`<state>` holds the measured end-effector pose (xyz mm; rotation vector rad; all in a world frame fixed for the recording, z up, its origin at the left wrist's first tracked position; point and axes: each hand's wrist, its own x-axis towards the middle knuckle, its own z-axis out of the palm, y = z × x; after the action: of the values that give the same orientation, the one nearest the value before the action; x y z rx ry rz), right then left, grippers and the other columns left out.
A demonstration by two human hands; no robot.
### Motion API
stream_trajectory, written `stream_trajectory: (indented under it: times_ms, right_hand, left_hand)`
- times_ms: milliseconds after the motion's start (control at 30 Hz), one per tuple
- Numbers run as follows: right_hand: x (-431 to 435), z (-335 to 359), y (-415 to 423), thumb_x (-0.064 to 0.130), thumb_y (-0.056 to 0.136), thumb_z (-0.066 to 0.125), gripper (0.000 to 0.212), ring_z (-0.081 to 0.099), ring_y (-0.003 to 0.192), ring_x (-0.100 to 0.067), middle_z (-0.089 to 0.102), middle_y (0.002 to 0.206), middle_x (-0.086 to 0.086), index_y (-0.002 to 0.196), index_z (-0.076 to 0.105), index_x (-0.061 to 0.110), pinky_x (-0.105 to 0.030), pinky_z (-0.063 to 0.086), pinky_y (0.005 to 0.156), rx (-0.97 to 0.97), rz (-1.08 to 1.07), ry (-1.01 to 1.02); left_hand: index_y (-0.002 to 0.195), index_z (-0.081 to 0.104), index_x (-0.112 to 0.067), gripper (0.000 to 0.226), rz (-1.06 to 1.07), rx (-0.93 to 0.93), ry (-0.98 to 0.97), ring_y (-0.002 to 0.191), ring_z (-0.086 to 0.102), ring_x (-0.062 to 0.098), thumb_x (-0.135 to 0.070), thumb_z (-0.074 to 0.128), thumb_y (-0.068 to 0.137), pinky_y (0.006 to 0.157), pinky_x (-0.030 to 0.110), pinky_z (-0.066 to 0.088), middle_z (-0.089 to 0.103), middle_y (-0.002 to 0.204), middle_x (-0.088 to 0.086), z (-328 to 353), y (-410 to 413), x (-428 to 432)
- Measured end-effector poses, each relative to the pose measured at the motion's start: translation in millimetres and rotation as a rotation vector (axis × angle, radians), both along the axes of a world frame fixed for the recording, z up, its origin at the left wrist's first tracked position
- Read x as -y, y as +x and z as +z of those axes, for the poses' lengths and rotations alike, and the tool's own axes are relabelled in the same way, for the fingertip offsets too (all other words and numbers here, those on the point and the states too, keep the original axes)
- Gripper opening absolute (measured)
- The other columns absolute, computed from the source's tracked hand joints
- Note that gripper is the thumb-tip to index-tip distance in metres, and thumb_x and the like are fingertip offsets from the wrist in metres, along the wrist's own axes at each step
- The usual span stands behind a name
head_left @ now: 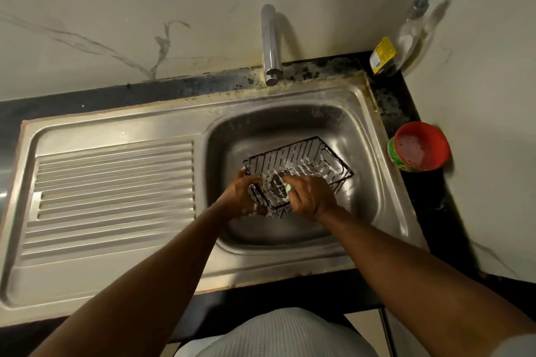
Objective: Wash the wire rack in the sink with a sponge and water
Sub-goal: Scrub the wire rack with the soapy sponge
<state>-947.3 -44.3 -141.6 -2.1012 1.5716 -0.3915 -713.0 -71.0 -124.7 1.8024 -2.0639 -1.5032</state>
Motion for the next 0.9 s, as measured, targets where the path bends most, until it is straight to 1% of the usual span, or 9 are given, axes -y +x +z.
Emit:
stream_trajectory:
  times_ms: [67,167,267,333,467,600,733,833,900]
  right_hand:
    - [5,3,4,0.031,0.085,0.038,0.030,0.046,0.051,-0.018,0.057,0.060,0.001,0.089,0.065,0.019,-0.025,0.029,0.055,0.030,-0.013,-0.048]
    - [18,10,4,0.030,0.083,0.039,0.032,0.040,0.047,-0.017,0.057,0.055,-0.002,0.084,0.066,0.015,-0.023,0.026,0.056,0.057,-0.027,-0.120]
    - [28,17,9,0.031,0.083,0.038,0.032,0.037,0.044,-0.016,0.055,0.052,0.000,0.081,0.066,0.015,-0.023,0.028,0.055,0.062,-0.037,-0.135]
    - [30,18,13,0.031,0.084,0.038,0.030,0.038,0.044,-0.017,0.051,0.051,0.002,0.080,0.064,0.015,-0.023,0.029,0.053,0.078,-0.072,-0.113]
    - [20,17,15,0.032,0.085,0.038,0.036,0.040,0.044,-0.016,0.045,0.054,0.008,0.088,0.069,0.016,-0.022,0.028,0.052,0.046,-0.026,-0.087]
    - [11,14,20,0.029,0.092,0.041,0.033,0.052,0.057,-0.018,0.056,0.068,0.003,0.095,0.070,0.014,-0.023,0.033,0.053,0.095,-0.158,0.084]
    - [18,5,6,0.012,0.106,0.048,0.029,0.064,0.072,-0.010,0.070,0.110,-0.010,0.129,0.065,0.010,-0.013,0.043,0.049,0.281,-0.563,0.349]
    - [31,-5,-16,0.008,0.101,0.057,0.042,0.069,0.100,-0.024,0.068,0.132,-0.014,0.142,0.061,0.012,-0.010,0.048,0.068,0.168,-0.772,0.279]
    - [37,-10,-22,0.005,0.093,0.067,0.046,0.070,0.108,-0.030,0.072,0.125,-0.015,0.139,0.065,0.013,-0.018,0.049,0.081,0.064,-0.680,0.215]
  left_hand:
    - [0.122,0.059,-0.022,0.074,0.038,-0.093,0.054,0.128,0.050,0.029,-0.043,0.095,0.060,0.105,0.045,0.055,0.038,0.138,0.007,2,0,1]
    - [0.139,0.039,-0.008,0.073,0.235,-0.391,0.226,0.092,0.062,0.011,-0.023,0.076,0.078,0.069,0.024,0.058,0.052,0.115,0.004,5,0,-6]
    - [0.156,0.018,-0.017,0.092,0.689,-0.576,0.317,0.088,0.065,0.011,-0.020,0.080,0.089,0.060,0.029,0.060,0.051,0.134,0.013,-1,-8,-7]
    - [0.151,0.038,-0.013,0.068,0.921,-0.520,0.458,0.088,0.062,0.016,-0.049,0.064,0.100,0.064,0.036,0.054,0.057,0.133,0.013,7,-24,-3]
    - [0.121,0.061,-0.016,0.031,0.978,-0.518,0.780,0.092,0.062,0.030,-0.041,0.046,0.110,0.080,0.043,0.051,0.065,0.108,0.013,23,-49,-11]
    - [0.128,0.063,-0.006,0.042,1.056,-0.520,0.728,0.082,0.072,0.030,-0.035,0.038,0.111,0.070,0.041,0.056,0.072,0.100,0.017,-3,-42,-15]
    - [0.123,0.061,-0.012,0.042,1.020,-0.437,0.516,0.058,0.068,0.019,-0.027,0.022,0.117,0.049,0.027,0.055,0.067,0.092,0.012,-5,-36,-12]
    - [0.101,0.057,-0.021,0.036,0.990,-0.491,0.464,0.072,0.063,0.026,-0.037,0.028,0.116,0.057,0.033,0.053,0.063,0.101,0.016,9,-26,-8]
    - [0.113,0.060,-0.013,0.032,0.989,-0.517,0.429,0.077,0.064,0.029,-0.035,0.037,0.114,0.063,0.037,0.051,0.065,0.105,0.018,6,-21,-7]
